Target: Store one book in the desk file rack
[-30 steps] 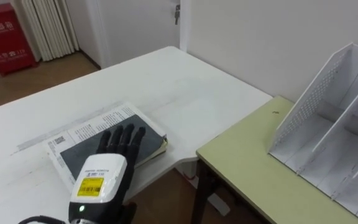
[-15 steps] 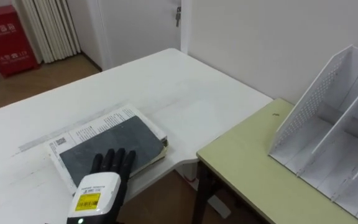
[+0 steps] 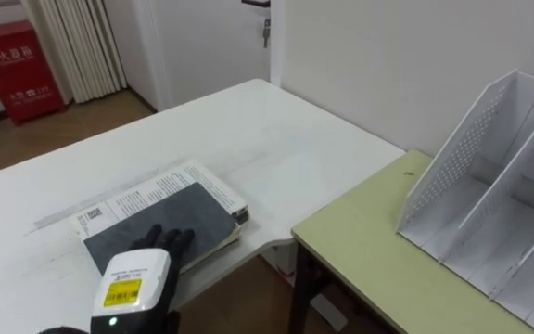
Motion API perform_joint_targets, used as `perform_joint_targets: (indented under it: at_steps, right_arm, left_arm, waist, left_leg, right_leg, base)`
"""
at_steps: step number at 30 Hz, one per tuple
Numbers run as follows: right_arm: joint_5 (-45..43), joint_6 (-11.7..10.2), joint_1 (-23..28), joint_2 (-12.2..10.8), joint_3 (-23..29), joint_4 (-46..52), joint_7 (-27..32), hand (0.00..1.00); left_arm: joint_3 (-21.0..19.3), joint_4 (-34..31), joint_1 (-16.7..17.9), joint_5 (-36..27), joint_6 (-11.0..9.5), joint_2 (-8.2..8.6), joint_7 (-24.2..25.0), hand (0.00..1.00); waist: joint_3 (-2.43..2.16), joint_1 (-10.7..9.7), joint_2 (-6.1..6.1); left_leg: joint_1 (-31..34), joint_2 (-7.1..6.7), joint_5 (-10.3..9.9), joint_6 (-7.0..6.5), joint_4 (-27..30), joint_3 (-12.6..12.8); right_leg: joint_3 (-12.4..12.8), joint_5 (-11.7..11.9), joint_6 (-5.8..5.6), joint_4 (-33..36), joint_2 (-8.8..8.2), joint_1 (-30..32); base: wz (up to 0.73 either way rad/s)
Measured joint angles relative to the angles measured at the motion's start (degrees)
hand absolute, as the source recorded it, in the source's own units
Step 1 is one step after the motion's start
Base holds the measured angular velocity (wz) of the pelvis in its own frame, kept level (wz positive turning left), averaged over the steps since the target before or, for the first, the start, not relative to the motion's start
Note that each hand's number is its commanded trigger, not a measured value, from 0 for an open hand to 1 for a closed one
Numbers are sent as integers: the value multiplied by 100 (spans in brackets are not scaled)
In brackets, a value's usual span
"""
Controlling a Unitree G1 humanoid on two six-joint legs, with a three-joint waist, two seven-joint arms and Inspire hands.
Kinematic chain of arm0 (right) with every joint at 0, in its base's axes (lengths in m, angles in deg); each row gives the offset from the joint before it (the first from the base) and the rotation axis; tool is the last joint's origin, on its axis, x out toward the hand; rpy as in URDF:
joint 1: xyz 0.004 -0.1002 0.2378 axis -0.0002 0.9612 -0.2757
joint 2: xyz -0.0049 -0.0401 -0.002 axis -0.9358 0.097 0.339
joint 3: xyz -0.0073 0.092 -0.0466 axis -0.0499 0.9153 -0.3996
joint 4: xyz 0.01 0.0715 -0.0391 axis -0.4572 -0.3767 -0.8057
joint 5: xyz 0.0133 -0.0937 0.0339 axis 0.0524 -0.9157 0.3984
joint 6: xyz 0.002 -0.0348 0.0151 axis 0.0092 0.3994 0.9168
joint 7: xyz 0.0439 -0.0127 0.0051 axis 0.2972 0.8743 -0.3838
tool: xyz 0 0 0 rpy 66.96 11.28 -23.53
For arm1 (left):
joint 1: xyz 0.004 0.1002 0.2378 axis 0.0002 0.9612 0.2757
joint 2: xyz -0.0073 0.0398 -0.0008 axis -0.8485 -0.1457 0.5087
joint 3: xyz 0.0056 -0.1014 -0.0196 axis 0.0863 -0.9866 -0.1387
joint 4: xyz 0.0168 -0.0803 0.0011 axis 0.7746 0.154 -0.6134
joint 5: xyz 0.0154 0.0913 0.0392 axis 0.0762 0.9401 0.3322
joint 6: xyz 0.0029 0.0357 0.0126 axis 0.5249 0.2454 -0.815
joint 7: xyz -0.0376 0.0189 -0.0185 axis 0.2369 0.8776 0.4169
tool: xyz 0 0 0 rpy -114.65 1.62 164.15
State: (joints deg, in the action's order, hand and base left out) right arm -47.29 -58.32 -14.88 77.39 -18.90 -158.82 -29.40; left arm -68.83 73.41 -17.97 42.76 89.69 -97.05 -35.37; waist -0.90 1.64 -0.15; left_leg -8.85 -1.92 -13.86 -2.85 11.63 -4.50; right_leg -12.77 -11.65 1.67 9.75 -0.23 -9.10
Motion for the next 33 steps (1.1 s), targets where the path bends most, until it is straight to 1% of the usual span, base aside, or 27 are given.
perform_joint_targets:
  at_steps: [3,9,12,18,22,25,26,27,29,30,31,33]
  right_arm:
    - [0,8,16,0,1,37,60,0]
    - [0,69,17,1,4,42,92,0]
    - [2,69,35,2,3,44,92,0]
    - [1,69,93,1,3,69,93,0]
    - [9,63,111,1,3,167,94,0]
    - [91,-9,107,0,2,261,176,0]
    - [121,-33,104,-1,2,268,227,0]
    - [131,-57,99,-7,1,271,276,0]
    - [169,-82,91,-6,0,271,331,0]
    - [210,-119,83,0,0,263,329,0]
    - [210,-152,81,3,0,259,329,0]
    - [202,-278,74,0,-8,256,334,0]
  left_arm:
    - [-6,-54,5,6,16,72,-24,100]
    - [-91,-150,-15,13,20,68,-104,100]
    - [-88,-157,-15,79,26,66,-126,100]
    - [-78,-144,-22,186,25,66,-312,100]
    - [-59,-99,-25,140,22,67,-419,100]
    - [-57,-93,-78,109,5,72,-474,100]
    - [-60,-105,-87,104,-10,72,-478,100]
    - [-60,-156,-77,66,-23,75,-467,100]
    - [-61,-208,-72,66,-32,75,-432,100]
    - [-66,-349,-54,71,-35,65,-330,100]
    - [-67,-412,-43,70,-46,65,-291,100]
    - [-87,-626,-33,-75,-119,73,-187,100]
  waist:
    - [-2,9,-14]
    - [2,10,-22]
    - [2,10,-33]
    - [7,10,-85]
    - [11,6,-89]
    - [20,4,-75]
    - [19,4,-76]
    - [34,5,-51]
    - [26,2,-74]
    - [49,6,-48]
    - [48,12,-49]
    - [71,6,-49]
  left_leg:
    - [-4,-4,3,-3,-2,4]
    - [-39,-18,37,-8,-33,14]
    - [-39,-54,43,-11,-32,13]
    - [-39,-58,45,-13,-35,73]
    - [-42,-57,46,-15,-39,110]
    - [-45,-48,47,-17,-40,122]
    - [-44,-23,47,-17,-40,121]
    - [-38,-22,47,-17,-40,122]
    - [-17,-21,47,-17,-42,120]
    - [5,-19,46,-17,-43,121]
    - [21,-18,46,-17,-42,119]
    - [82,-13,46,-17,-31,95]
  right_leg:
    - [5,-6,4,-6,-6,-1]
    - [15,-21,5,8,-26,2]
    - [13,-22,4,9,-29,2]
    - [16,-26,-3,7,-39,2]
    - [40,-27,-7,10,-42,3]
    - [48,-29,-10,15,-42,6]
    - [45,-31,-13,15,-43,7]
    - [45,-32,-15,15,-43,15]
    - [18,-34,-18,14,-47,26]
    - [9,-33,-17,10,-46,36]
    - [6,-33,-18,9,-46,49]
    - [-12,-28,-13,10,-42,96]
  base:
    - [0]
    - [0]
    - [0]
    - [0]
    - [0]
    - [0]
    - [0]
    - [0]
    - [6]
    - [7]
    - [5]
    - [4]
